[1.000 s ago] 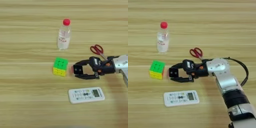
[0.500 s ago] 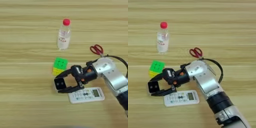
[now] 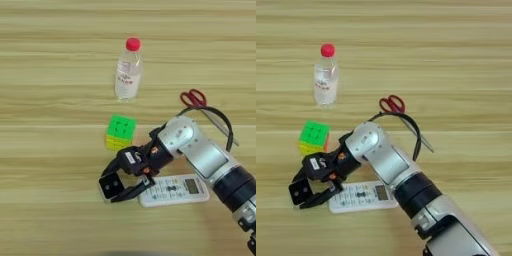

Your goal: Move the objects on the table

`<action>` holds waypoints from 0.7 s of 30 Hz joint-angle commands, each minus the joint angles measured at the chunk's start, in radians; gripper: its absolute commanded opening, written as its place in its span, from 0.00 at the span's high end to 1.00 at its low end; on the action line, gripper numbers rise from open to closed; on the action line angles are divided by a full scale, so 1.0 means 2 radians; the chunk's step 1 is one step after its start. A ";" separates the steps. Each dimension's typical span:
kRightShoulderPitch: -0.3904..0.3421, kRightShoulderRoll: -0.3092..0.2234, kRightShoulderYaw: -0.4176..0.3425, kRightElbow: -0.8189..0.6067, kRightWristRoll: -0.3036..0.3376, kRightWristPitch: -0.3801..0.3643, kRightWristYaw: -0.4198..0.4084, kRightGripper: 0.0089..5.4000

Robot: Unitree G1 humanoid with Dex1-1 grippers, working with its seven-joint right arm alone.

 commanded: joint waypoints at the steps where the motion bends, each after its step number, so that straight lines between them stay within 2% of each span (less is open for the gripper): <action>1: -0.038 -0.004 -0.008 -0.012 0.001 -0.004 -0.010 0.54; 6: -0.036 -0.006 -0.007 -0.007 0.003 0.006 -0.003 0.54; 15: -0.034 -0.003 -0.013 -0.003 0.007 -0.007 -0.008 0.35; 21: -0.040 0.000 -0.034 -0.027 0.034 0.002 -0.005 0.25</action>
